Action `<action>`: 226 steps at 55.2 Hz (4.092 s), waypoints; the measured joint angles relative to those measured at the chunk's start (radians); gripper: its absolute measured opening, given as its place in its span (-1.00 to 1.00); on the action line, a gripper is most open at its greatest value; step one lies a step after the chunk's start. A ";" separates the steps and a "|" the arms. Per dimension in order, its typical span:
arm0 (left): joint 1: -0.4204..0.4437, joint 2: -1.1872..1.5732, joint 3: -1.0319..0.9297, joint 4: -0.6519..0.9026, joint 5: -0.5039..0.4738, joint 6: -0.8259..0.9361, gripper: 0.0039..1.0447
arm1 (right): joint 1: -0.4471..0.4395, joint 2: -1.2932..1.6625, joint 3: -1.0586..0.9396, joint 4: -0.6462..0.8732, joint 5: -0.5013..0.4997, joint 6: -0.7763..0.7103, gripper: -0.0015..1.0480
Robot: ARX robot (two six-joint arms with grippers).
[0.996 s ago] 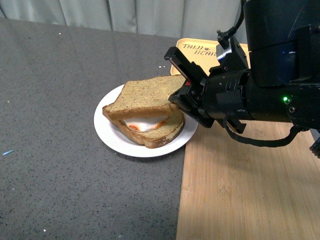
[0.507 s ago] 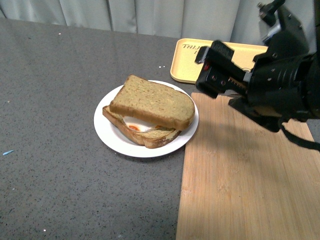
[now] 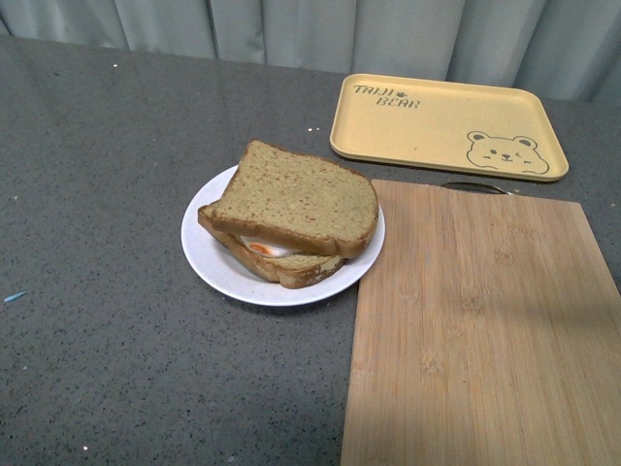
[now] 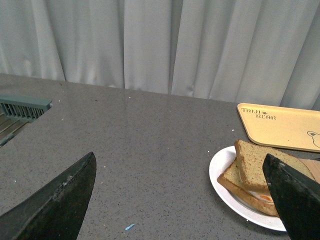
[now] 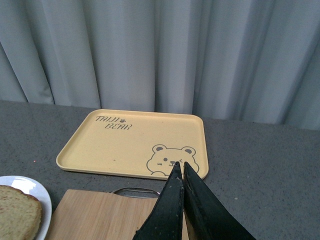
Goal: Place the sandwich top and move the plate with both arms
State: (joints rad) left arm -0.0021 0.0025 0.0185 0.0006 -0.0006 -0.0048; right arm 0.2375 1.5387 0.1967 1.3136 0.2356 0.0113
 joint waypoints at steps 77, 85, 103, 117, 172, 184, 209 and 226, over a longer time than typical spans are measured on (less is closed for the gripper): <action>0.000 0.000 0.000 0.000 0.000 0.000 0.88 | -0.235 -1.245 -0.193 -1.017 -0.235 -0.008 -0.98; 0.000 0.000 0.000 0.000 0.000 0.000 0.88 | -0.235 -1.288 -0.193 -1.059 -0.235 -0.008 -0.98; 0.000 0.000 0.000 0.000 0.000 0.000 0.88 | -0.235 -1.390 -0.192 -1.154 -0.235 -0.008 -0.98; 0.000 0.000 0.000 0.000 0.000 0.000 0.88 | -0.235 -1.534 -0.192 -1.312 -0.237 -0.008 -0.98; -0.144 1.444 0.293 0.542 0.200 -0.864 0.88 | -0.236 -1.534 -0.192 -1.312 -0.237 -0.009 0.82; -0.204 1.710 0.375 0.648 0.183 -1.004 0.88 | -0.236 -1.534 -0.192 -1.312 -0.238 -0.009 0.82; -0.293 1.914 0.489 0.686 0.158 -1.029 0.88 | -0.236 -1.534 -0.192 -1.312 -0.237 -0.009 0.82; -0.299 1.978 0.563 0.659 0.161 -1.054 0.88 | -0.236 -1.534 -0.192 -1.312 -0.237 -0.009 0.82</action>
State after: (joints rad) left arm -0.3012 1.9800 0.5816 0.6594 0.1600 -1.0592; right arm 0.0017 0.0044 0.0048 0.0017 -0.0017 0.0021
